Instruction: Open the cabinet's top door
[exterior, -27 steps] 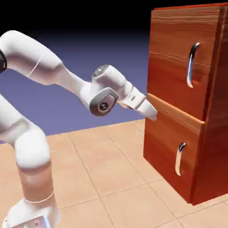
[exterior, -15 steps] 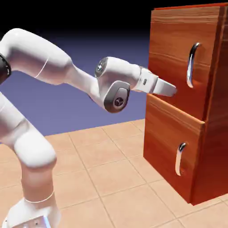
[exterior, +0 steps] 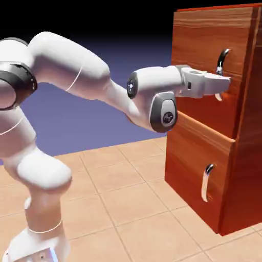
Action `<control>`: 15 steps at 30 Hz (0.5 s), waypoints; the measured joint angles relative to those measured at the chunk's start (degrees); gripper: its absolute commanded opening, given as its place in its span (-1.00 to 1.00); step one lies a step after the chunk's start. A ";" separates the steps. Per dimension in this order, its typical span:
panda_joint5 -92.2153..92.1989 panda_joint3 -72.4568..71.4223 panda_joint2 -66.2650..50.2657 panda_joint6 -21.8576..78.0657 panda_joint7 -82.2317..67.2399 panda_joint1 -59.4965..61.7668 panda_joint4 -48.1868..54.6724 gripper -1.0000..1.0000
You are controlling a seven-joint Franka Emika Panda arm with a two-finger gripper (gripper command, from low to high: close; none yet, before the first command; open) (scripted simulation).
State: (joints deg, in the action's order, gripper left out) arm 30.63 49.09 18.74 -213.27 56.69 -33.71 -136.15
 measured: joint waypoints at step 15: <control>-25.71 -28.93 6.07 -0.47 -15.98 23.58 -11.21 -1.00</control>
State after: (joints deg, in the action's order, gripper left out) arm 4.91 20.16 24.81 -213.73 40.71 -10.13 -147.36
